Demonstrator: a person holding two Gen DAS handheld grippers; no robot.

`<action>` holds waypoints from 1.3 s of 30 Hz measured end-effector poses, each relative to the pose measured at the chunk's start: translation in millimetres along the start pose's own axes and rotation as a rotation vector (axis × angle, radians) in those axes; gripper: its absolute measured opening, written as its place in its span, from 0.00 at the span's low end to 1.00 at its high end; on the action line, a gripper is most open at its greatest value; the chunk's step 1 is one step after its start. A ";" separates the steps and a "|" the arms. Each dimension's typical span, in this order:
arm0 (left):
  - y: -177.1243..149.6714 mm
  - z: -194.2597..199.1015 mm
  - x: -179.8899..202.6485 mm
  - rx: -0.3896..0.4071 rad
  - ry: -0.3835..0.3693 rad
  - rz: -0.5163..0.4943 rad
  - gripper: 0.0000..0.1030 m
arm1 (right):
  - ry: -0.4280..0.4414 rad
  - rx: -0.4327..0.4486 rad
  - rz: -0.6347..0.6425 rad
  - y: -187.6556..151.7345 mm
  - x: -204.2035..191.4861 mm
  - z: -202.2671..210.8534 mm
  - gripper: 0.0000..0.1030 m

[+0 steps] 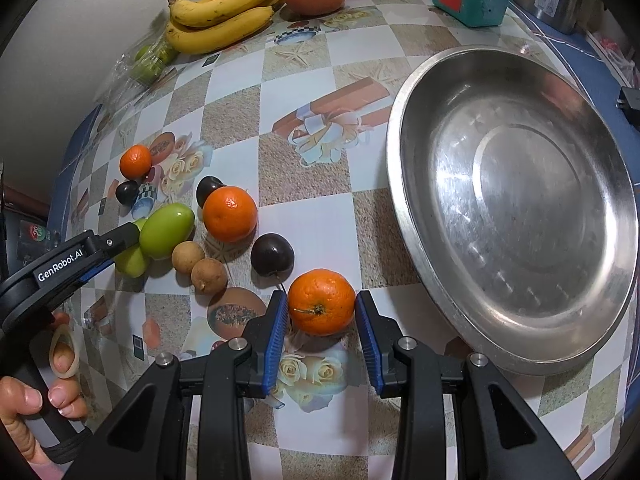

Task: Organize fruits
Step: 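Lift the tangerine with the right tool over the steel bowl while the left tool holds the mango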

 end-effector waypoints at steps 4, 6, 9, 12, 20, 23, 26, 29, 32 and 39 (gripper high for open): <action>-0.4 -0.3 -2.1 -0.010 -0.020 0.019 0.45 | 0.001 -0.002 -0.001 -0.2 -0.3 0.1 0.35; -0.5 -0.2 -2.0 -0.013 -0.027 0.022 0.42 | 0.004 -0.002 -0.005 0.2 -0.2 0.0 0.35; -1.0 1.3 0.8 -0.009 -0.022 0.013 0.38 | 0.007 -0.003 -0.008 0.6 0.0 -0.3 0.35; -0.7 1.9 -0.3 -0.010 -0.030 0.022 0.38 | 0.009 -0.003 -0.008 0.6 0.2 -0.5 0.35; 1.2 6.8 -12.4 0.000 -0.022 0.070 0.37 | 0.014 -0.006 -0.018 0.2 0.2 0.1 0.35; 2.9 11.9 -17.6 0.015 -0.013 0.087 0.37 | 0.015 -0.008 -0.020 0.1 0.8 0.1 0.35; 4.6 17.2 -23.0 0.028 -0.006 0.097 0.37 | 0.009 -0.009 -0.015 -0.2 0.3 0.5 0.35; 5.4 20.5 -24.5 0.037 -0.004 0.101 0.38 | 0.007 -0.014 0.000 -1.3 -1.7 -1.4 0.35; 6.0 20.8 -25.4 0.039 -0.002 0.103 0.37 | 0.019 -0.022 0.003 -2.2 -4.3 -5.6 0.35; 5.4 20.6 -26.0 0.040 0.005 0.103 0.37 | 0.024 -0.017 0.002 -1.8 -5.5 -6.7 0.35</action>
Point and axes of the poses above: each gripper's, at about its wrist camera, not at the fingertips, and z roughly against the way its jaws point, x to its right, y to its top, the point moved 7 cm from there along -z, roughly the way its jaws point, and after that the axes turned 2 degrees about -x, right-handed, at the moved point
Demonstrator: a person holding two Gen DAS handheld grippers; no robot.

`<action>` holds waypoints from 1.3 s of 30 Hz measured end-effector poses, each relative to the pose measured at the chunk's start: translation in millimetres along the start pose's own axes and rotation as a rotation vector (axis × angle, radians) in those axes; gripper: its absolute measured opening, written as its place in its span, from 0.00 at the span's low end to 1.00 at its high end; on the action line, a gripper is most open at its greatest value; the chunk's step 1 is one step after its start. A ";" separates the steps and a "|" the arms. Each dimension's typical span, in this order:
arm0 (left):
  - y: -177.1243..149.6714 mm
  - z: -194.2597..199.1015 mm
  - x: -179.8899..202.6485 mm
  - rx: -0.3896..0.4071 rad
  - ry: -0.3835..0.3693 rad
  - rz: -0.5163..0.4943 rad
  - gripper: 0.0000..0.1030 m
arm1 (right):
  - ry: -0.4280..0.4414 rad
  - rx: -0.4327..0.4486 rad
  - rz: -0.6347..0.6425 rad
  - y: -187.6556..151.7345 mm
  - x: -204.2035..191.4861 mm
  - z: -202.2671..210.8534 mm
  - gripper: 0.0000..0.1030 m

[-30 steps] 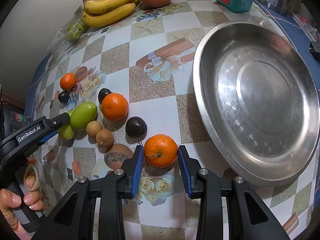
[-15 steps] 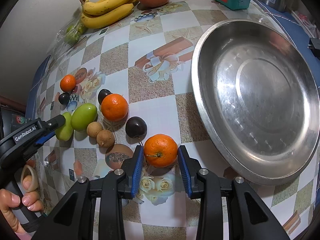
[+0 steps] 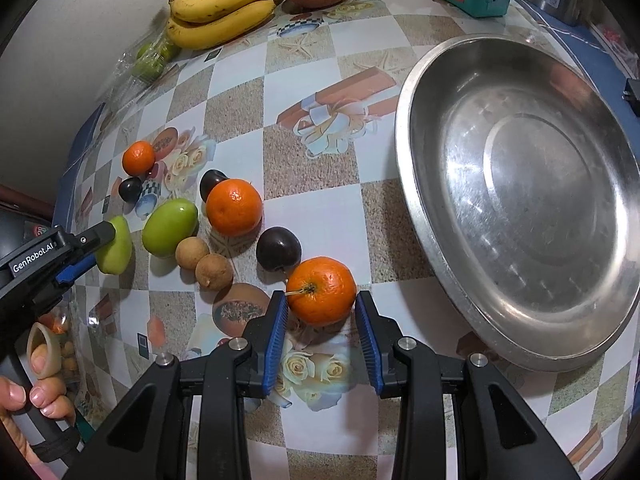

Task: Organize fruits
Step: 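Lift the tangerine with the right tool over the steel bowl while the left tool holds the mango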

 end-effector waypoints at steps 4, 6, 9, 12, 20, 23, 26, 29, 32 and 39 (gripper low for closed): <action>0.1 -0.1 0.0 0.001 0.000 0.000 0.37 | 0.008 0.003 -0.004 0.8 0.5 -0.6 0.35; 0.4 -0.2 0.0 0.002 0.000 0.000 0.37 | 0.006 0.005 0.002 0.7 0.1 -0.3 0.35; 1.6 1.1 -0.3 0.006 0.000 0.001 0.37 | 0.011 0.008 -0.004 0.5 0.1 1.0 0.34; 1.8 5.0 -0.8 0.014 -0.001 0.001 0.37 | 0.023 0.014 -0.017 0.9 2.2 3.5 0.34; 4.0 14.8 0.9 0.037 -0.011 0.001 0.37 | 0.045 0.071 -0.026 5.3 2.4 24.2 0.34; 4.7 19.2 3.5 0.048 -0.015 -0.004 0.37 | 0.034 0.099 -0.026 8.0 4.8 33.3 0.34; 4.7 22.5 8.0 0.056 -0.022 -0.012 0.37 | 0.027 0.124 -0.027 11.9 6.4 41.8 0.34; 3.6 26.6 15.1 0.064 -0.030 -0.029 0.37 | 0.007 0.151 -0.035 16.0 12.6 49.2 0.34; 2.0 29.0 25.6 0.071 -0.035 -0.053 0.37 | 0.004 0.169 -0.064 19.0 24.4 55.5 0.34; -7.7 34.1 60.8 0.078 -0.067 -0.137 0.37 | -0.039 0.198 -0.156 21.9 62.2 64.4 0.34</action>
Point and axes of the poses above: each gripper's, at about its wrist camera, not at the fingertips, and z roughly against the way its jaws point, x to its right, y to its top, the point moved 7 cm from there along -z, roughly the way its jaws point, and after that the axes turned 2 degrees about -x, right-handed, at the moved point
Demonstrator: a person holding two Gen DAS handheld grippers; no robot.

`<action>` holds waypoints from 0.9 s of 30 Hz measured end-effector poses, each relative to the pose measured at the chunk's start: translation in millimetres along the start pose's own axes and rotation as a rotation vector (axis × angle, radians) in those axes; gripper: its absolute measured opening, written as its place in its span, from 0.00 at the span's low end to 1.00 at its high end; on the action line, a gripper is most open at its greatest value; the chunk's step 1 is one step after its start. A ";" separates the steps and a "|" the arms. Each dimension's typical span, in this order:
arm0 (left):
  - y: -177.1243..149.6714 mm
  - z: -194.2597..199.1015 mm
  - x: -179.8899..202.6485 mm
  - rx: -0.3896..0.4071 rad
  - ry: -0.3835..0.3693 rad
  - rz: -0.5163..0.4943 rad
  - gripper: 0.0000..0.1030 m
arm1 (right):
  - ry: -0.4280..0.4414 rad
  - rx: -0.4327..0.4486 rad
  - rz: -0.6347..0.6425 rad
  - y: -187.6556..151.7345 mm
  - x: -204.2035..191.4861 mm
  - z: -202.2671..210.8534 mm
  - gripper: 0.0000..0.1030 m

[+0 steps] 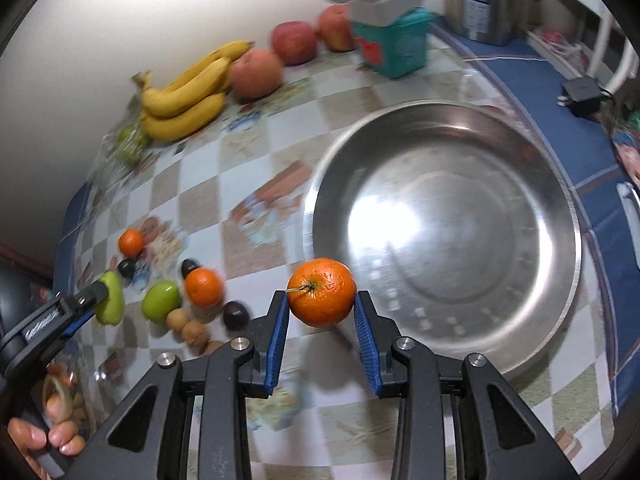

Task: Organize fruits
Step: 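Lift the tangerine with the right tool over the steel bowl while the left tool holds the mango, then hold the tangerine above the bowl with the right tool while the left tool lifts the mango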

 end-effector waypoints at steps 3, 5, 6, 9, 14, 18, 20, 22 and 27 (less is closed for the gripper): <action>-3.4 1.3 19.2 0.002 -0.017 -0.045 0.37 | -0.010 0.009 -0.053 3.5 19.5 2.5 0.34; -6.8 1.8 33.5 0.001 -0.035 -0.078 0.34 | -0.030 0.016 -0.076 2.4 29.5 3.9 0.34; -8.5 2.9 41.3 0.004 -0.051 -0.095 0.31 | -0.036 0.018 -0.089 1.9 34.5 4.2 0.34; -13.7 7.8 66.9 0.014 -0.103 -0.150 0.30 | -0.045 0.019 -0.131 -0.3 46.9 3.6 0.34; -24.5 2.8 99.2 0.008 -0.115 -0.244 0.30 | -0.067 0.013 -0.163 -3.6 60.6 1.7 0.34; -18.2 -3.2 83.7 0.001 -0.104 -0.200 0.30 | -0.066 0.008 -0.162 -3.8 62.2 -0.3 0.34; -12.5 -5.0 64.7 0.003 -0.097 -0.149 0.30 | -0.063 0.007 -0.160 -4.3 61.6 -0.3 0.34; -6.3 -7.4 42.0 0.000 -0.090 -0.089 0.30 | -0.059 0.004 -0.155 -4.3 59.9 -1.2 0.34; -0.5 -16.8 0.5 -0.022 -0.072 0.018 0.30 | -0.053 -0.006 -0.148 -4.2 57.2 -4.3 0.34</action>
Point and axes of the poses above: each gripper's, at about its wrist camera, not at the fingertips, and z roughly against the way its jaws point, x to its right, y to its top, the point moved 7 cm from there along -z, roughly the way its jaws point, and after that the axes turned 2 degrees about -x, right-handed, at the moved point
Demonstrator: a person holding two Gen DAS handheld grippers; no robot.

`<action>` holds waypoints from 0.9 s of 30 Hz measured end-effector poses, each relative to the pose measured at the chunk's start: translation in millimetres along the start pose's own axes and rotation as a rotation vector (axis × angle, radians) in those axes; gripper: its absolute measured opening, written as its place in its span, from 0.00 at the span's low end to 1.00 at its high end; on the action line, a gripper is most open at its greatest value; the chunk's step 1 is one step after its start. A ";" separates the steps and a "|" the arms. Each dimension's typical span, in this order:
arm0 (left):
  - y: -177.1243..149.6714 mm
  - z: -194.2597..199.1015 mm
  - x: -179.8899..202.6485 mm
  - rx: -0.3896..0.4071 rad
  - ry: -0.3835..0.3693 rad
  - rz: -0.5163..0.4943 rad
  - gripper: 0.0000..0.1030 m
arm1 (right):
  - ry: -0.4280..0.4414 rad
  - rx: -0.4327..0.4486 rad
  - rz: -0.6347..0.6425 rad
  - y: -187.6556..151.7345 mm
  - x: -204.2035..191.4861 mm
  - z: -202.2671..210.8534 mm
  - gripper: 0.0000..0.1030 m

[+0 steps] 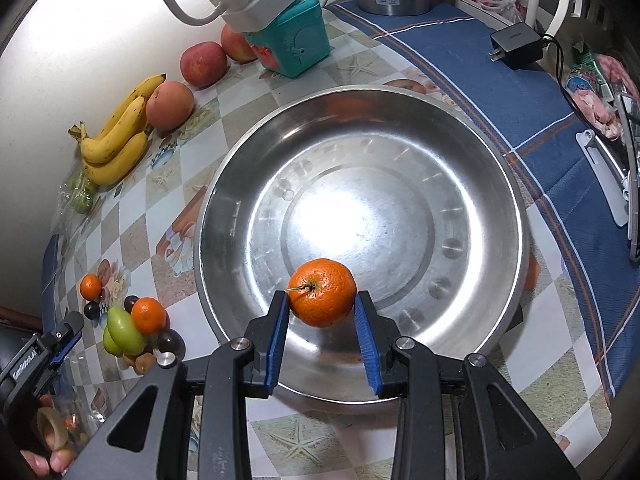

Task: Organize fruits
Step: 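Hold the tangerine above the bowl with the right tool while the left tool lifts the mango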

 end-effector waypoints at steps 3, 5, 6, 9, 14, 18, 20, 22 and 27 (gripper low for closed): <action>-0.9 -7.3 -6.5 -0.019 0.003 0.018 0.31 | 0.002 -0.009 0.005 -1.3 -1.7 -2.0 0.34; -4.6 -13.6 0.2 -0.040 0.000 -0.010 0.35 | 0.002 -0.012 0.008 -1.5 -2.6 -2.8 0.34; -6.7 -16.7 5.6 -0.050 -0.001 -0.030 0.38 | 0.002 -0.013 0.010 -1.6 -2.6 -3.0 0.34; -12.4 -24.5 21.0 -0.068 0.006 -0.089 0.50 | 0.001 -0.015 0.012 -1.9 -2.7 -3.5 0.34; -14.1 -28.9 27.9 -0.066 0.040 -0.121 0.61 | -0.001 -0.024 0.015 -2.8 -3.0 -5.8 0.34; -15.1 -29.8 30.5 -0.073 0.036 -0.127 0.63 | 0.005 -0.027 0.020 -3.2 -5.2 -7.0 0.34; -16.2 -31.4 32.5 -0.071 0.057 -0.142 0.63 | 0.005 -0.028 0.021 -3.1 -5.3 -7.1 0.34; -17.1 -32.2 36.0 -0.066 0.080 -0.163 0.63 | 0.006 -0.029 0.021 -3.1 -5.4 -7.3 0.34; -20.5 -33.2 46.2 -0.061 0.117 -0.213 0.63 | 0.012 -0.034 0.026 -3.6 -6.9 -7.8 0.34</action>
Point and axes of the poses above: each gripper's, at about its wrist camera, not at the fingertips, and z roughly against the way its jaws point, x to its right, y to its top, the point moved 7 cm from there along -z, roughly the way its jaws point, and after that the axes turned 2 degrees about -x, right-handed, at the moved point
